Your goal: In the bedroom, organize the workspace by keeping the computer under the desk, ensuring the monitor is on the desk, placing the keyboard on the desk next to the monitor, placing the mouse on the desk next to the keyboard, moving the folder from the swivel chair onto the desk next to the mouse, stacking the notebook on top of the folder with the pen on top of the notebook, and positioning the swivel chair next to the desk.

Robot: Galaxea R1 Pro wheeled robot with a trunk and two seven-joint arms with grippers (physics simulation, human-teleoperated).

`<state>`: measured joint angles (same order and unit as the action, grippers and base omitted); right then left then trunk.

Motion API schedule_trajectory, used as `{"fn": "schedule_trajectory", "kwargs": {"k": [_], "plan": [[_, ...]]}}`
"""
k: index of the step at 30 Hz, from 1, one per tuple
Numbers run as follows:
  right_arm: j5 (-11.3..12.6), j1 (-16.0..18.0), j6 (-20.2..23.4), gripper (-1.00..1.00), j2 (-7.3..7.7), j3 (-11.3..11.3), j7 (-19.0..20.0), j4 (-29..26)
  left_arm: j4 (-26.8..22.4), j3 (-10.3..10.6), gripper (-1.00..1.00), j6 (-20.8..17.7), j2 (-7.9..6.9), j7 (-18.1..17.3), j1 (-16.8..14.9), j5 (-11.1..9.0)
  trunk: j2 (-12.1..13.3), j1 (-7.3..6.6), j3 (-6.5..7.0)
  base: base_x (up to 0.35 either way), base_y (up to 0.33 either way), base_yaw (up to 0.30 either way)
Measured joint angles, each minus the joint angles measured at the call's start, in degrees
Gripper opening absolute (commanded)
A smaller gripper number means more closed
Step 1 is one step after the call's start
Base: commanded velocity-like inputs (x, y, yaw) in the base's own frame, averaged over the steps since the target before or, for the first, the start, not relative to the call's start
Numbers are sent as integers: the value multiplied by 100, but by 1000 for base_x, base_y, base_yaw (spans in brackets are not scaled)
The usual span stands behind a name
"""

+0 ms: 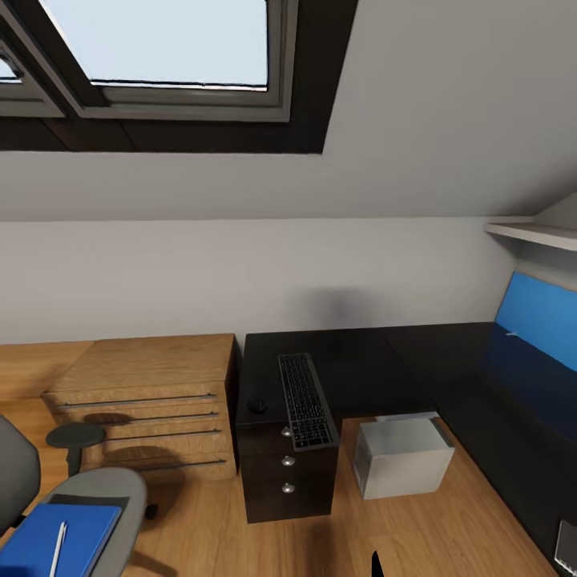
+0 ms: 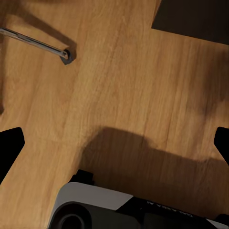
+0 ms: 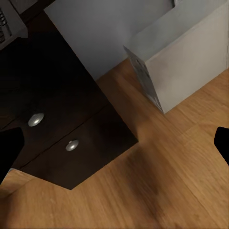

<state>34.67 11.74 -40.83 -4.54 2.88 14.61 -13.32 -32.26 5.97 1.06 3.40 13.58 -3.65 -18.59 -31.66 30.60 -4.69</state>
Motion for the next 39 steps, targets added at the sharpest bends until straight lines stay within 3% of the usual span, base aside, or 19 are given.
{"fn": "schedule_trajectory", "kwargs": {"k": [22,24,25,28,33,39], "plan": [[-6,1,-23,100,-1,3,2,-1,-13,-13,100,21,2,1,-1,-5,881,-484,392,0,0,0],[-2,2,-48,100,-1,7,7,-2,-24,-16,100,21,5,1,-1,-2,883,-484,393,0,0,0],[3,0,-368,100,-3,18,44,-4,-135,-19,100,262,16,-12,-1,-1,883,-484,393,0,0,0],[-2,0,-594,100,-11,10,65,11,-266,-26,100,508,22,-13,-1,-3,883,-484,393,0,0,0],[-15,1,-848,100,-38,-4,60,-85,-564,-23,100,665,26,-6,-1,-3,883,-484,393,0,0,0],[-116,5,-839,100,-42,-39,-52,-699,-1092,258,100,616,27,21,0,-4,883,-484,393,0,0,0]]}}
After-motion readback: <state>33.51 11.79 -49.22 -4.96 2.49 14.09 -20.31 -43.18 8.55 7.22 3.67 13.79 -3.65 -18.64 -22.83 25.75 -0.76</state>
